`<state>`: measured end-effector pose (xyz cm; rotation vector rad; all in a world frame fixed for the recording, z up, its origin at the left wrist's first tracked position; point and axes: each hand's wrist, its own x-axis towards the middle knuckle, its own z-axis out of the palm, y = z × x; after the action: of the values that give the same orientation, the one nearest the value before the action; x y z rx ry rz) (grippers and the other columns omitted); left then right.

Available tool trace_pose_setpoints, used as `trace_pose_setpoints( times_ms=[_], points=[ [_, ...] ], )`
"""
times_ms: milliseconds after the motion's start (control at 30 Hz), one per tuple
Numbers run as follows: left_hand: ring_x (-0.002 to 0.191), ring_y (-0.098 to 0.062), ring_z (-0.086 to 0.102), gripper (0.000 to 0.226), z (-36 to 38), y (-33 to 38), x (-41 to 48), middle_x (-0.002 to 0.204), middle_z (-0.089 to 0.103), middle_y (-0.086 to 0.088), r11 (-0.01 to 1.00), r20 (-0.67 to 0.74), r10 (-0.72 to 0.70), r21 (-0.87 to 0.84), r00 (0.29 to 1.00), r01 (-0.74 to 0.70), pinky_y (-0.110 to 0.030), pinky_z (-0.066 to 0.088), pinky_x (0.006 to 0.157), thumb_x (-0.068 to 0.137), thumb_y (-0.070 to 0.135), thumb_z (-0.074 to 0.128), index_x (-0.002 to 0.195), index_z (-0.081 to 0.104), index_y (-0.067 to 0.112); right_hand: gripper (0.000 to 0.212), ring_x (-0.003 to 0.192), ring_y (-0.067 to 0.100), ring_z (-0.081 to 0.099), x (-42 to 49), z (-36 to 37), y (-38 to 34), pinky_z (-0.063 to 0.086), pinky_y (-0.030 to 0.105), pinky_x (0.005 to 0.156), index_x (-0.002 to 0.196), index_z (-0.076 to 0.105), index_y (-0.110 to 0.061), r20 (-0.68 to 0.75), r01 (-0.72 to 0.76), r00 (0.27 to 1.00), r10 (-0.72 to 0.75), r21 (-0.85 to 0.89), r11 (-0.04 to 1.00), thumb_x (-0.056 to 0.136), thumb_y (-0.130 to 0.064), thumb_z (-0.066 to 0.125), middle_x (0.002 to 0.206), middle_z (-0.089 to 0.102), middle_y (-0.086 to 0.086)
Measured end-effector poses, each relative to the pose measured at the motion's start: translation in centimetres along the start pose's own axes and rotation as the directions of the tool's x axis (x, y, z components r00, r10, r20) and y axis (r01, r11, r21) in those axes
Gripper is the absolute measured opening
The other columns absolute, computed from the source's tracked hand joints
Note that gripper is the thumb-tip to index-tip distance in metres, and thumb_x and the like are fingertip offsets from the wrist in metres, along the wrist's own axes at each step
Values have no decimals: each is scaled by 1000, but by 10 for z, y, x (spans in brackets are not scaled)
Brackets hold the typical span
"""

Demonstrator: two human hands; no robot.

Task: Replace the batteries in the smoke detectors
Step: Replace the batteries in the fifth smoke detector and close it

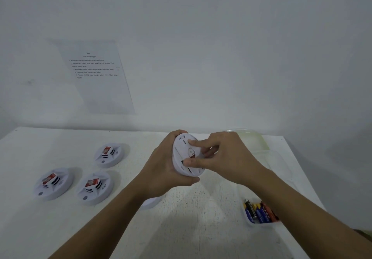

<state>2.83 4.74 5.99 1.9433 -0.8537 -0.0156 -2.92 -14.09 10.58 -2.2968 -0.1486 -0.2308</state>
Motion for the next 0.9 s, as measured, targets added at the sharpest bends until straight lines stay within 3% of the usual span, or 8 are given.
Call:
trace_pose_setpoints(
  times_ms=[267,400,467,667,767,900],
  points=[
    [118,-11,57,78,-8,12,8,123,55,24,999,14,46,-30,999,-45,-19,53,94,62,45,83,128,41,43,57,80,8,68,10,0,5,60,34,73,108,78,-33,-98,46,995,-35,108,993,57,-57,88,91,71,-11],
    [116,-5,57,77,-8,13,7,122,55,29,997,-15,32,-68,999,-33,-15,52,93,61,46,83,127,43,37,45,90,4,65,11,-4,11,48,13,68,102,79,-34,-90,93,992,-84,110,990,62,-52,88,96,72,-14],
    [115,-3,58,78,-9,14,7,121,56,30,996,-35,38,-80,999,-41,-12,51,91,60,45,84,127,44,36,35,93,5,63,11,-5,15,42,11,68,98,80,-35,-84,97,993,-85,157,983,66,-47,87,98,72,-14],
    [119,-9,57,83,-10,17,6,124,57,28,992,-7,33,-124,999,-33,-17,53,90,60,36,90,129,44,39,35,92,10,59,11,-9,25,44,20,70,99,80,-30,-46,33,999,-18,348,937,66,-29,91,96,71,-14],
    [121,-13,56,86,-9,17,6,125,56,24,991,4,37,-125,999,-37,-22,55,93,62,29,91,133,43,35,44,91,15,59,10,-7,26,44,21,69,107,78,-30,-64,64,997,-45,330,942,65,-28,92,93,70,-11],
    [118,-4,56,84,-10,20,9,123,55,31,991,-23,50,-120,998,-53,-13,52,89,60,40,88,131,43,36,49,88,16,61,13,-6,25,50,30,64,113,76,-27,-85,106,993,-83,322,941,67,-26,91,94,70,-9]
  ],
)
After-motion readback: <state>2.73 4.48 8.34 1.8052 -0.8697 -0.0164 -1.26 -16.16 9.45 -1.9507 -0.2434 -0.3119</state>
